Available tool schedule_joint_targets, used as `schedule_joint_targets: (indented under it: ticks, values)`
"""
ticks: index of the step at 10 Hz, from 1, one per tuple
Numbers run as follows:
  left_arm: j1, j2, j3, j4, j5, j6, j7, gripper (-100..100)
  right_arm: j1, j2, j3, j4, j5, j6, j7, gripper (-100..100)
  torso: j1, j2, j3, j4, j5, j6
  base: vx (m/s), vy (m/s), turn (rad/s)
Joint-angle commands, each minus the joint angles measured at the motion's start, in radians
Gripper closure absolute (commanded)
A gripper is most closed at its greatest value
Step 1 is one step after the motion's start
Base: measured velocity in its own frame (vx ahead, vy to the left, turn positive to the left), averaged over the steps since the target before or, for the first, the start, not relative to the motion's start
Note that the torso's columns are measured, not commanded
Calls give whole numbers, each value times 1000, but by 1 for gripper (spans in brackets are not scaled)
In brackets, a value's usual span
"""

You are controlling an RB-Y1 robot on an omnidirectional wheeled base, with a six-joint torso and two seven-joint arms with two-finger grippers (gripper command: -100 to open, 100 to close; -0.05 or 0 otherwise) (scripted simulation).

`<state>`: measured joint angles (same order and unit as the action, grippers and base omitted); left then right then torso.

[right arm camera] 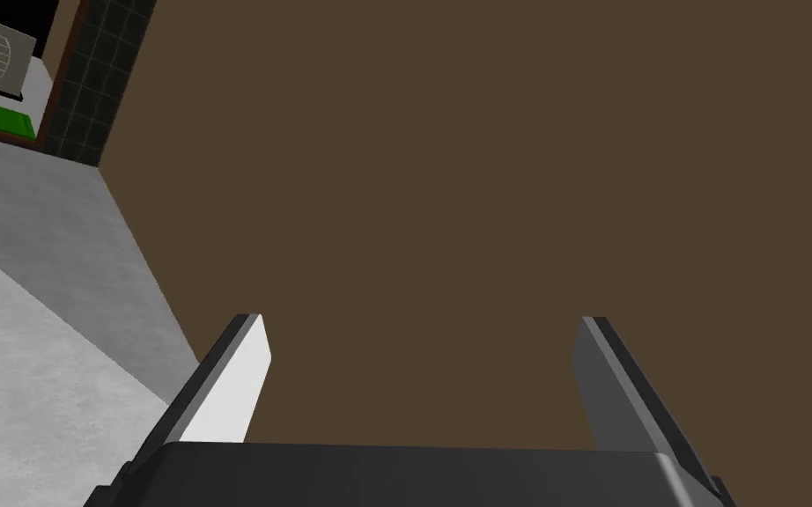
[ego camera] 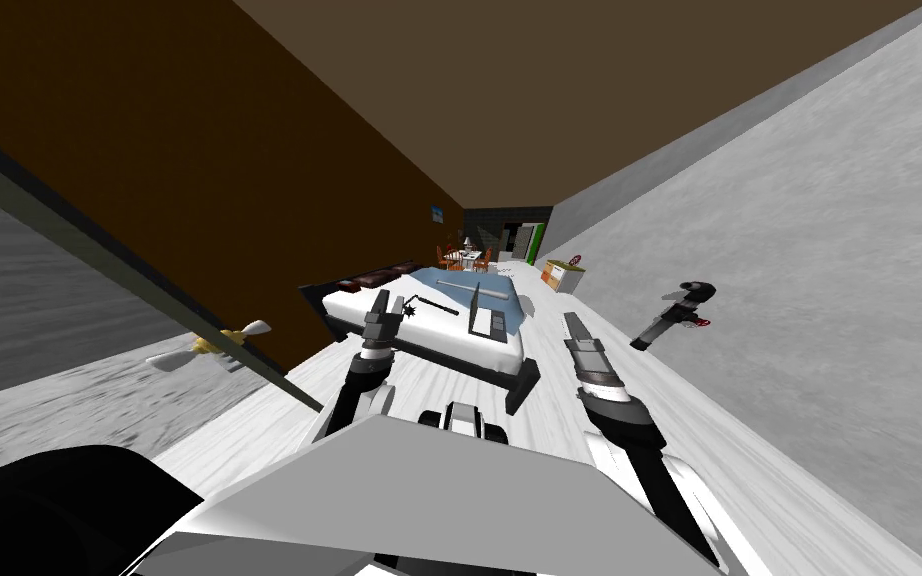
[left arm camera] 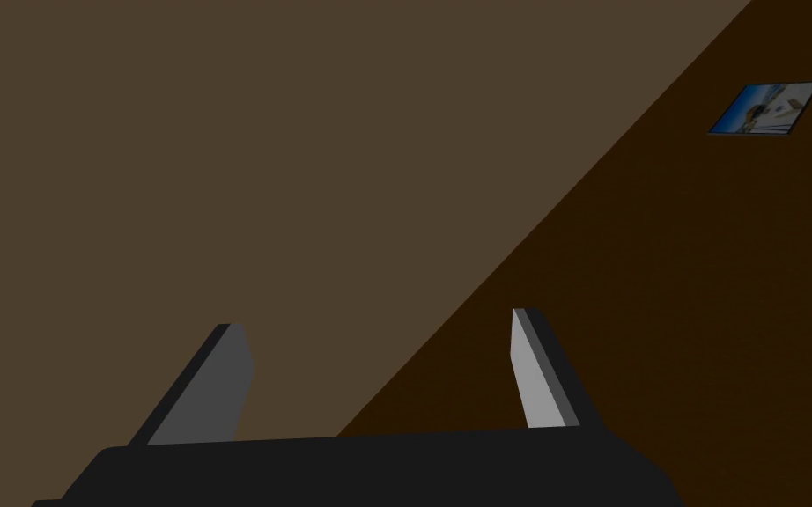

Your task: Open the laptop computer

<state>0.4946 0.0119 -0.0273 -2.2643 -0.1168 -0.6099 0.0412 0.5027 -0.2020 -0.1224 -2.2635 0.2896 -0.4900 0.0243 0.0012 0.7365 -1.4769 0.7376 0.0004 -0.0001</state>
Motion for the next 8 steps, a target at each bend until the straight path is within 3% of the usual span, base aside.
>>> schedule_joint_targets:
  ticks: [1,7,8]
  values:
    - [0,0,0,0,0,0,0,0,5,-22,-13,19,58,13,49,-100,-1,0,0,0,0,0,48,111,-34]
    - [0,0,0,0,0,0,0,0,6,-113,-72,88,253,84,221,-100,2,1,0,0,1,0,59,169,-82]
    - [0,0,0,0,0,0,0,0,6,-113,-72,88,262,84,221,-100,0,2,1,1,0,0,35,139,-34]
